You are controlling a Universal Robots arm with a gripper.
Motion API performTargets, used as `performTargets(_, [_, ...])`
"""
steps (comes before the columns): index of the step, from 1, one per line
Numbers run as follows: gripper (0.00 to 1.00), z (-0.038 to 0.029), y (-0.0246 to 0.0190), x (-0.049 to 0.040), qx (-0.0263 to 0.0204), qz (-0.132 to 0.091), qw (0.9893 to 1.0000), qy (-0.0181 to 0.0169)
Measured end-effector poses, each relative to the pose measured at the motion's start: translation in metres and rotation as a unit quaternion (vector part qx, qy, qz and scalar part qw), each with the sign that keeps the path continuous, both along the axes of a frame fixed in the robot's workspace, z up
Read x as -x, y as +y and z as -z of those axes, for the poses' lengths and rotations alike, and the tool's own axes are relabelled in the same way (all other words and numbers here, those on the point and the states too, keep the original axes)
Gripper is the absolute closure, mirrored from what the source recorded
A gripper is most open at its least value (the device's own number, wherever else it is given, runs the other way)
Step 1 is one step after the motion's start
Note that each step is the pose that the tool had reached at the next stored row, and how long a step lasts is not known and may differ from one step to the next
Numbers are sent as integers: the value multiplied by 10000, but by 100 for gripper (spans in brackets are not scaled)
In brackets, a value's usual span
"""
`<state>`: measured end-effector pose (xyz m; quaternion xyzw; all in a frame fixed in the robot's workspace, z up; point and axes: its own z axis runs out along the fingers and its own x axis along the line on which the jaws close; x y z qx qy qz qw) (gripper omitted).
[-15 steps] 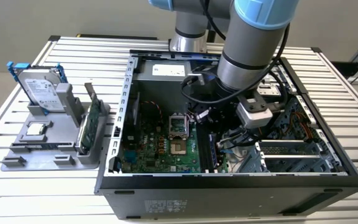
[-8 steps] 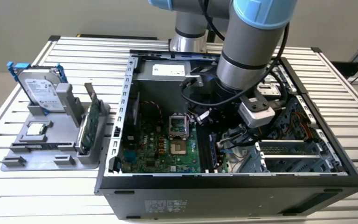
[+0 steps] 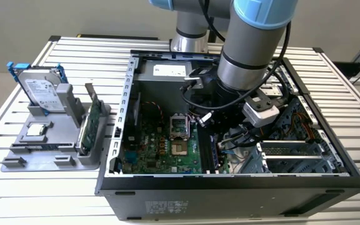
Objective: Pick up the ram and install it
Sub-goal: 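Press down the ram until it locks into place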
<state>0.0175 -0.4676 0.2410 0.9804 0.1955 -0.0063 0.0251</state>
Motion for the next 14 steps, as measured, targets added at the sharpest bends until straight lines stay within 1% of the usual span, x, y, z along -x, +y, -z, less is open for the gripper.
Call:
performTargets(4, [100,0,2,3,0,-231,9997,0])
performTargets(7, [100,0,3,4,-1,-403,9992,0])
performTargets(10, [100,0,4,6,-2,-581,9983,0])
performTargets(14, [100,1,6,9,-7,-806,9967,-1])
